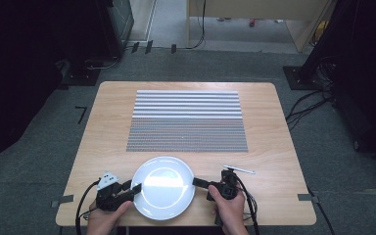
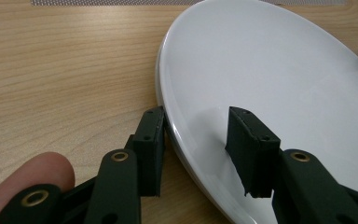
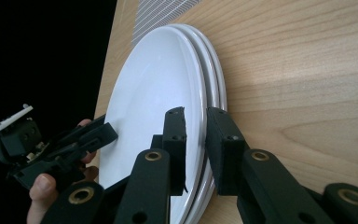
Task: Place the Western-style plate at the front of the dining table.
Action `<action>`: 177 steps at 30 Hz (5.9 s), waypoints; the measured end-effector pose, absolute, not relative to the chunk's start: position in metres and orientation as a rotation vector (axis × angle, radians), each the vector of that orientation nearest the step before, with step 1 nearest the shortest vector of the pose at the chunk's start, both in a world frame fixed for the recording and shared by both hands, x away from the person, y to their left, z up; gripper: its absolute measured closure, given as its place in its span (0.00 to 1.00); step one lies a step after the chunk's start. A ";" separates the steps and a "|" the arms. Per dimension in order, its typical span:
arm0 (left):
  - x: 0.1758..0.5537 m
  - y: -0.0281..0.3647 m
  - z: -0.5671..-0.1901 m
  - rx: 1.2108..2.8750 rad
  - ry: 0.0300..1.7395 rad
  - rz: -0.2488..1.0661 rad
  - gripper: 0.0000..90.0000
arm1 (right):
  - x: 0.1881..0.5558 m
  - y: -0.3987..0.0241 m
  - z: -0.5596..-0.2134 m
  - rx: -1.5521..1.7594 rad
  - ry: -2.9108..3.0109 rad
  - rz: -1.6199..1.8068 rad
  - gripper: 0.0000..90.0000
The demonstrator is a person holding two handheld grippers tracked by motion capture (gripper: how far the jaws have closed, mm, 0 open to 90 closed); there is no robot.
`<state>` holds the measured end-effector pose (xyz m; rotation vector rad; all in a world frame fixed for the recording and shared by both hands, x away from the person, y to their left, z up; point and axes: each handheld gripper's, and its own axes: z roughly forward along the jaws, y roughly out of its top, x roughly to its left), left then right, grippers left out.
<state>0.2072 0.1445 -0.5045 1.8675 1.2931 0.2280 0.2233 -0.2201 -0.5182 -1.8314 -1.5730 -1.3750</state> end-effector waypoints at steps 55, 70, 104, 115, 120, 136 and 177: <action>0.211 0.110 -0.504 1.823 1.257 -0.045 0.63 | 0.219 -0.257 -0.507 -1.972 -1.589 -1.443 0.97; 0.218 0.115 -0.503 1.734 1.316 -0.096 0.77 | 0.220 -0.253 -0.503 -2.008 -1.567 -1.476 0.98; 0.297 0.102 -0.423 1.674 1.259 0.027 0.77 | 0.307 -0.260 -0.418 -1.991 -1.616 -1.624 0.97; 0.348 0.095 -0.414 1.690 1.306 0.048 0.77 | 0.348 -0.260 -0.416 -2.031 -1.550 -1.639 0.97; 0.375 0.087 -0.419 1.699 1.345 0.050 0.77 | 0.370 -0.264 -0.427 -2.066 -1.498 -1.627 0.97; 0.455 0.061 -0.458 1.745 1.533 0.064 0.78 | 0.414 -0.265 -0.479 -2.208 -1.359 -1.576 0.97; 0.510 0.027 -0.491 1.823 1.702 0.122 0.68 | 0.437 -0.258 -0.530 -2.368 -1.346 -1.500 0.93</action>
